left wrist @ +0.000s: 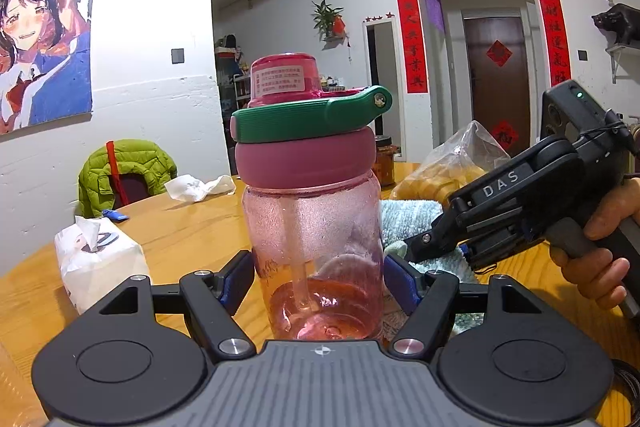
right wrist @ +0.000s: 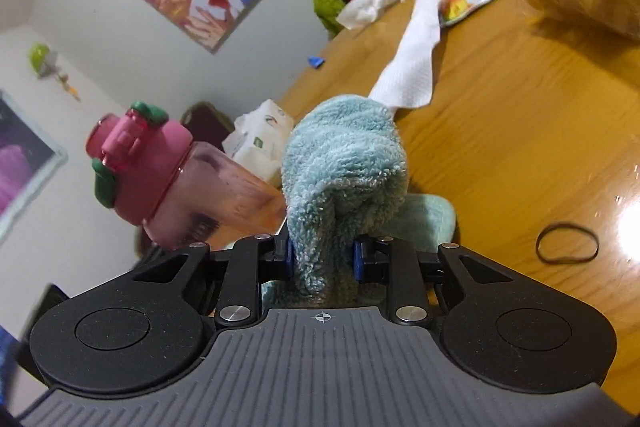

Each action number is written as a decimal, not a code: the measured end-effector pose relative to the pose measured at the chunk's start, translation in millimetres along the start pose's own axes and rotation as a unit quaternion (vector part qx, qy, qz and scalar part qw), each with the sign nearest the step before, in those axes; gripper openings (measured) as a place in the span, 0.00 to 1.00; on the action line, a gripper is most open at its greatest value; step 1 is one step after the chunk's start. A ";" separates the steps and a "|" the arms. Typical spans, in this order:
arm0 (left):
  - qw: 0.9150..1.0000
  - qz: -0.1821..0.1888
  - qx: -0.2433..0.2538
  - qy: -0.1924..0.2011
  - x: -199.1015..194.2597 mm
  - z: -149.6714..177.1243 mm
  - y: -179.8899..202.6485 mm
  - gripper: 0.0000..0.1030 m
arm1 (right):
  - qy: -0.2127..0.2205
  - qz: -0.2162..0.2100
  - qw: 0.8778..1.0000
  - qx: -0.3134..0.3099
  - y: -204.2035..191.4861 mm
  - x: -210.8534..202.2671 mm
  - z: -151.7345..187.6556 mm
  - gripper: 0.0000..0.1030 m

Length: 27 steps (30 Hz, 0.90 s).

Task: Clean container
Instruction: 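Hold the bottle with the left gripper while the right gripper wipes its shoulder with the towel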

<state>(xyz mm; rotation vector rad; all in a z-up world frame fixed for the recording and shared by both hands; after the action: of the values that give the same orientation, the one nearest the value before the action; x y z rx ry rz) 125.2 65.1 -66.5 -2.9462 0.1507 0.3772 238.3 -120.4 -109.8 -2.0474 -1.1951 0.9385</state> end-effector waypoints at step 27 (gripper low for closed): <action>1.000 0.023 0.007 -0.020 -4.2 -3.8 6.0 0.79 | 0.031 -0.052 0.997 -0.053 -24.6 -13.5 -13.6 0.28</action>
<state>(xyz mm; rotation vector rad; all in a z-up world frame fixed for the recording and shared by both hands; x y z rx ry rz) 121.3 58.8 -62.7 -2.9246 0.2140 0.4383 232.6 -123.8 -79.3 -2.0583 -1.3295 0.7726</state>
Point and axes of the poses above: each gripper's, at about its wrist camera, not at the fingertips, and x roughly the way its jaws point, y to its right, z to its underside, the point moved 4 cm from there along x, roughly the way its jaws point, and after that the axes turned 8 degrees about -z, right-handed, at the moved point
